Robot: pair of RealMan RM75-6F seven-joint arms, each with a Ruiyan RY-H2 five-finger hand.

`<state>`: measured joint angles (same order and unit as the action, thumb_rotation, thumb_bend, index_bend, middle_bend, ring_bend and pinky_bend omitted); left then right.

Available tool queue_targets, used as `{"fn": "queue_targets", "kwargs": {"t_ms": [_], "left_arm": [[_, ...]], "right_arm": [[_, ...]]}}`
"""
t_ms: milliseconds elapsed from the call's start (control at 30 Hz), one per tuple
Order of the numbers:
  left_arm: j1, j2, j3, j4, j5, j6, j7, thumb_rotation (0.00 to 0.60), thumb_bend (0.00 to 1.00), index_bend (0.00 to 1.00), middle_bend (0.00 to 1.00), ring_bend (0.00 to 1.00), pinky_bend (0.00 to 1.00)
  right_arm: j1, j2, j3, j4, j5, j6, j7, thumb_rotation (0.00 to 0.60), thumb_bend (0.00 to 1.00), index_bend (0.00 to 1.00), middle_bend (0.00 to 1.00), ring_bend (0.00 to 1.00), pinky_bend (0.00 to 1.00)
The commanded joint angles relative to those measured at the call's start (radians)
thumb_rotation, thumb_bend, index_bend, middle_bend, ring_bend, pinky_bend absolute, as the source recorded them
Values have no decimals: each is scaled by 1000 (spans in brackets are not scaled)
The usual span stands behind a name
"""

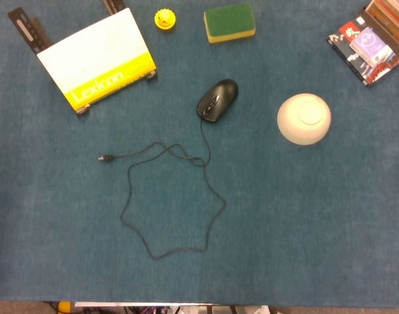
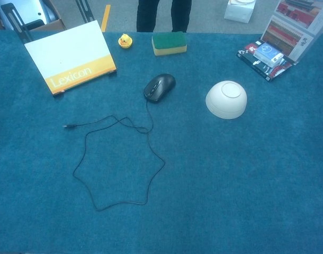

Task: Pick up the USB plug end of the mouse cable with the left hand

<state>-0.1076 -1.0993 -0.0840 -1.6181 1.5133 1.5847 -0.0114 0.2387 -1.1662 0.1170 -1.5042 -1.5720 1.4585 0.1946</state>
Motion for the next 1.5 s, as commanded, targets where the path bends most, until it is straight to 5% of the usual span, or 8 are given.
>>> {"fn": "queue_targets", "kwargs": {"t_ms": [33,300,667,867,1500], "left_arm": [[-17,2,10,-11,12,-36,8,600,244,526,475,332,493],[-84,-2,33,-49,58,-151,32,600,242,413,403,291,474],[-192,-59,45,-51,52,-338,82,600,245,360,126,49,186],[-232,-102,39,-9,38,-387,68,600,245,360,30,0,111],[-300,-241,54,162,13,-468,32,600,246,380,15,0,99]], "right_arm": [[-8,-1,4,-7,7,15,-12,600,150,513,305,201,113],[-33,53,35,-96,22,78,-102,600,146,513,305,201,114],[-8,141,85,-165,62,49,-127,600,146,513,305,201,114],[-12,140,79,-168,62,49,-135,600,146,513,305,201,114],[-13,131,77,-145,67,49,-118,600,146,513,305,201,114]]}}
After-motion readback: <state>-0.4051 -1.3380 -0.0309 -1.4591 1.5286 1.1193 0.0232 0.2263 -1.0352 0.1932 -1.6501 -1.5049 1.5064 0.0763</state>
